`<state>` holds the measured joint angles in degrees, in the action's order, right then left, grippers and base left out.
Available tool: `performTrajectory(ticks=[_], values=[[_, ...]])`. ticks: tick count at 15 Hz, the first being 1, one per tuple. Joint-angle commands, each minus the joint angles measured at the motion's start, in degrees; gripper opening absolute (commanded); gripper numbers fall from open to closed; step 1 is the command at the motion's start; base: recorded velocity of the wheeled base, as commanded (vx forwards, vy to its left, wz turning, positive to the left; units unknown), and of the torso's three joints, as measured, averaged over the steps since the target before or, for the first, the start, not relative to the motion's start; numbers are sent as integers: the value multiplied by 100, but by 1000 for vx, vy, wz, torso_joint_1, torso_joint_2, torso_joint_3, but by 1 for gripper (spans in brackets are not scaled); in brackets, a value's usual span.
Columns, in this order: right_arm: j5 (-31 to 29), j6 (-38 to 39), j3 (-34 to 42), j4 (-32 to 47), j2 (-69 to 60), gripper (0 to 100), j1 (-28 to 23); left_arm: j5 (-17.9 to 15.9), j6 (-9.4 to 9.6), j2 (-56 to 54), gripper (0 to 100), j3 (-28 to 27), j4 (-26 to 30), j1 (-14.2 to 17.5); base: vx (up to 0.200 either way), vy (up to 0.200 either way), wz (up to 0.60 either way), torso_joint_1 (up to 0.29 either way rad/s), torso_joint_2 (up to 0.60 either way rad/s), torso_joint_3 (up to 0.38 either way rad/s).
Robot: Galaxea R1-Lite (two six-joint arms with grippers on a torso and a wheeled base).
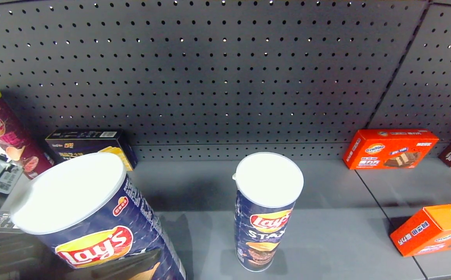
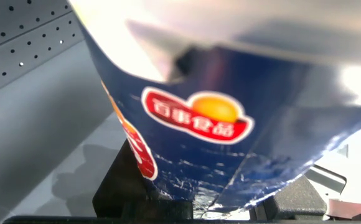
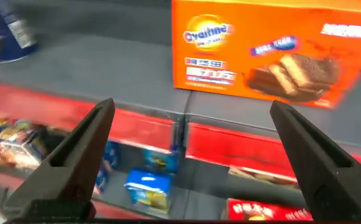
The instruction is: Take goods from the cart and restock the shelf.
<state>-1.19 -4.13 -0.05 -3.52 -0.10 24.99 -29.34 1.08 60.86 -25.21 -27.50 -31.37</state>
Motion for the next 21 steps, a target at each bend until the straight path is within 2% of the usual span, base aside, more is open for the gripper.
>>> performTrajectory(ticks=[1,3,16,18,19,21], values=[[726,-17,5,10,10,100,6,-1,-3,5,0,-19,-10,-10,0,0,0,0,0,0],[401,132,-4,361,10,100,6,-10,-3,14,0,7,-1,-10,0,0,0,0,0,0],[295,361,-4,370,10,100,6,25,6,295,0,-177,8,60,0,0,0,0,0,0],[295,361,-4,370,10,100,6,157,23,524,0,-476,26,17,0,0,0,0,0,0],[295,361,-4,370,10,100,6,447,23,831,0,-907,34,43,0,0,0,0,0,0],[295,361,-4,370,10,100,6,526,23,1165,0,-1329,43,60,0,0,0,0,0,0]])
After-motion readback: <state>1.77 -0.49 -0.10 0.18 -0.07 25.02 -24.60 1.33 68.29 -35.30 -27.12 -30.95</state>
